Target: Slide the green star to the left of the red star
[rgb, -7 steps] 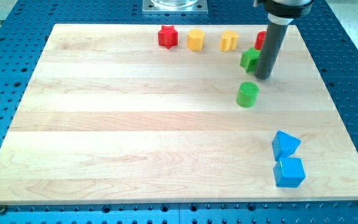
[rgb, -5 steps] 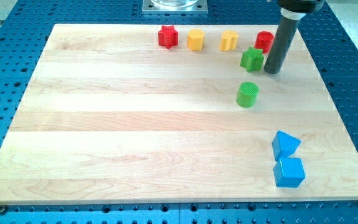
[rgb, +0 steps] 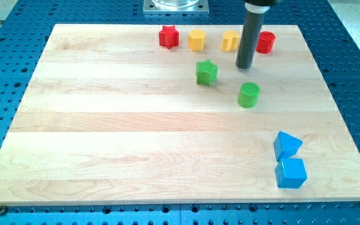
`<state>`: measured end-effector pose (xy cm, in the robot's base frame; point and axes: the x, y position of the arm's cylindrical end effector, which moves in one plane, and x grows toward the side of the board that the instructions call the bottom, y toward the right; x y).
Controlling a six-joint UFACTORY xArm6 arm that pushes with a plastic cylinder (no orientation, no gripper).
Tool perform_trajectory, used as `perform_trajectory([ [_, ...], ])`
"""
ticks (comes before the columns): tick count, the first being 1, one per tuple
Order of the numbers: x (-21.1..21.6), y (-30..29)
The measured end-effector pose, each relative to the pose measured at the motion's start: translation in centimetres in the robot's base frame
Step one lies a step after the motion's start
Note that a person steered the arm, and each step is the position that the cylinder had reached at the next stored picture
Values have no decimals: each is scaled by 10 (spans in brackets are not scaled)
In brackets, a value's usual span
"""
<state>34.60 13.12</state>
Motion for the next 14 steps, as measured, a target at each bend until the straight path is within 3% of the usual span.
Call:
perform_trajectory([
  [2, 27, -142],
  [3, 73, -109],
  [4, 60, -175],
  [5, 5, -198],
  [7, -5, -176],
  [8, -24, -245],
  [9, -47, -239],
  [10, 8, -240],
  [11, 12, -169],
  [12, -2, -178],
  [13, -12, -229],
  [14, 40, -244],
])
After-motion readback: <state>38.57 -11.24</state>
